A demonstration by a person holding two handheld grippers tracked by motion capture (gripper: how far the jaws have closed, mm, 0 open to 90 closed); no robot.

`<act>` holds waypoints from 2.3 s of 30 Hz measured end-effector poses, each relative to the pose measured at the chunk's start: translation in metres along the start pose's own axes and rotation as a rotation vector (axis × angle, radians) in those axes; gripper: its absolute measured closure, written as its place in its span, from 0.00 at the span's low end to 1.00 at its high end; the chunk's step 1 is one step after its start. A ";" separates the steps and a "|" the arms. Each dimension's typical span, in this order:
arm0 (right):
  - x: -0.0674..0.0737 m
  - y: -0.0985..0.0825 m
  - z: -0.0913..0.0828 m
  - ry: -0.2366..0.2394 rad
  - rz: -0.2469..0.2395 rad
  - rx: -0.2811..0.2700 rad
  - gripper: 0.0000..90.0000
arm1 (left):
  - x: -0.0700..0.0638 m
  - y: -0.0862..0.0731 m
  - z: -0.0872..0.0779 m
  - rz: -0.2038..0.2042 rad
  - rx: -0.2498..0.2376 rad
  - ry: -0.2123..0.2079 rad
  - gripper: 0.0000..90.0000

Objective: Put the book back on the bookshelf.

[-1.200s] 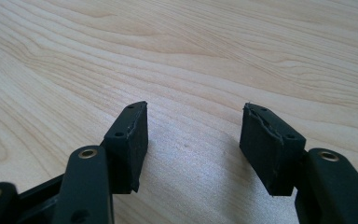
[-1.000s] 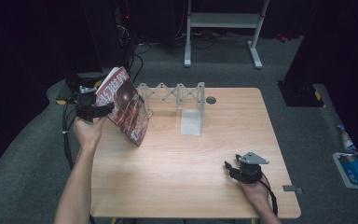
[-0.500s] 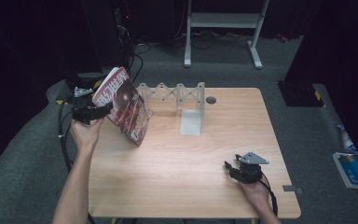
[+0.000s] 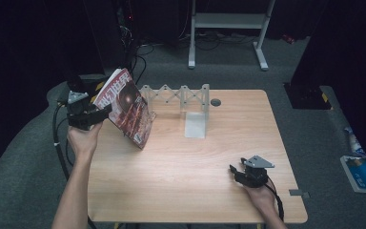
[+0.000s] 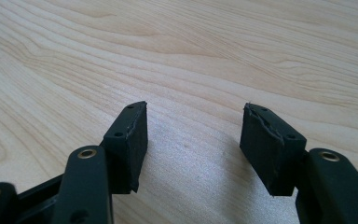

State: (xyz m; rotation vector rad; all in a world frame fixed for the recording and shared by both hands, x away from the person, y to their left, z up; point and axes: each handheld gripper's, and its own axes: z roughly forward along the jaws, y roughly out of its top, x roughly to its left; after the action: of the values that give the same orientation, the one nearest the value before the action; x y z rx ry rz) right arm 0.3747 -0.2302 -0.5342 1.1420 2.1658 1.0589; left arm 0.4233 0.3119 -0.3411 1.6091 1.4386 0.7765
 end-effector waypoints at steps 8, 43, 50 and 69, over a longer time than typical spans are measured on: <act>0.000 0.000 0.000 -0.002 0.000 0.000 0.46 | -0.001 -0.001 -0.011 -0.006 -0.027 -0.009 0.37; 0.000 0.000 0.000 -0.004 0.002 0.001 0.45 | -0.011 -0.023 -0.043 -0.036 -0.095 -0.111 0.37; 0.001 0.000 0.000 -0.006 0.000 -0.002 0.45 | -0.017 -0.025 -0.046 -0.027 -0.095 -0.132 0.37; 0.001 0.000 0.000 -0.005 0.001 -0.001 0.45 | -0.033 -0.034 -0.048 -0.017 -0.090 -0.195 0.38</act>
State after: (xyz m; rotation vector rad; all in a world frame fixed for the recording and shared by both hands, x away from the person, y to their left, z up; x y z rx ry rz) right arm 0.3743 -0.2299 -0.5343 1.1442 2.1601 1.0564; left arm 0.3606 0.2876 -0.3464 1.5569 1.2591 0.6459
